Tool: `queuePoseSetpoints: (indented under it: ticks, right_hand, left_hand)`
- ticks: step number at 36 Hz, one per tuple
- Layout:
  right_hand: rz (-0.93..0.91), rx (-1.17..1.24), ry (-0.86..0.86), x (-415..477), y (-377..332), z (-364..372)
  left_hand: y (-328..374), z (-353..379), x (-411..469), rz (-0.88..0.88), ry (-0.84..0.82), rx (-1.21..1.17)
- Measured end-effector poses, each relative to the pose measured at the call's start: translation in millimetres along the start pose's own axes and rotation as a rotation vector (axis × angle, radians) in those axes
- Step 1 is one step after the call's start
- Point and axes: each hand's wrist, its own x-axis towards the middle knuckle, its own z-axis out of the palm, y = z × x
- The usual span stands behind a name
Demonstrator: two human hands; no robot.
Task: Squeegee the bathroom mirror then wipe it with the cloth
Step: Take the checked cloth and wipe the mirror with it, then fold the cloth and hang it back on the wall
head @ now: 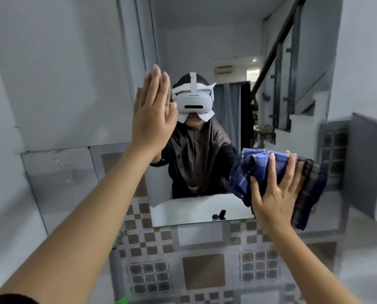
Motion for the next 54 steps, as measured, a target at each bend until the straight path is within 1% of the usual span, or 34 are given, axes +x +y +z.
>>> queuePoseSetpoints:
  ticks: [2, 4, 7, 10, 14, 17, 19, 22, 25, 31, 34, 38, 40, 44, 49, 51, 54]
  right_hand:
    - [0.184, 0.041, 0.032, -6, 6, 0]
    - [0.301, 0.09, 0.052, -15, 4, 5]
    - [0.394, 0.153, 0.103, -29, -14, 18]
    - [0.439, 0.207, 0.125, -44, -43, 30]
    - [0.373, 0.255, 0.091, -72, -89, 49]
    - [0.327, 0.279, 0.077, -87, -124, 61]
    - [0.306, 0.293, 0.073, -93, -145, 67]
    - [0.243, 0.312, 0.057, -100, -172, 74]
    - [0.158, 0.304, 0.053, -107, -194, 81]
    - [0.118, 0.291, 0.037, -114, -204, 87]
    - [0.09, 0.279, 0.022, -115, -200, 87]
    - [0.05, 0.274, 0.0, -115, -193, 84]
    - [0.027, 0.287, -0.06, -118, -190, 78]
    - [-0.004, 0.295, -0.163, -122, -184, 61]
    - [-0.054, 0.326, -0.23, -126, -179, 24]
    - [-0.064, 0.408, -0.26, -122, -177, 8]
    - [-0.079, 0.619, -0.305, -111, -172, -14]
  left_hand:
    - [2, 4, 0, -0.024, 0.016, 0.007]
    - [6, 3, 0, -0.051, 0.032, -0.008]
    - [13, -1, -3, -0.073, 0.075, -0.033]
    - [12, 2, -8, -0.045, 0.049, -0.068]
    - [6, -5, -35, 0.042, -0.035, -0.152]
    - [8, -24, -69, 0.025, -0.055, -0.226]
    - [6, -34, -96, -0.035, -0.056, -0.286]
    - [0, -48, -135, -0.192, -0.026, -0.374]
    - [1, -60, -162, -0.297, -0.068, -0.458]
    - [-6, -62, -175, -0.452, -0.108, -0.499]
    - [-4, -57, -174, -0.481, -0.112, -0.53]
    - [1, -50, -172, -0.536, -0.063, -0.541]
    - [2, -49, -171, -0.558, -0.038, -0.537]
    - [2, -52, -165, -0.534, -0.058, -0.526]
    - [4, -72, -153, -0.409, -0.201, -0.493]
    - [7, -85, -149, -0.337, -0.265, -0.496]
    - [11, -111, -147, -0.237, -0.361, -0.516]
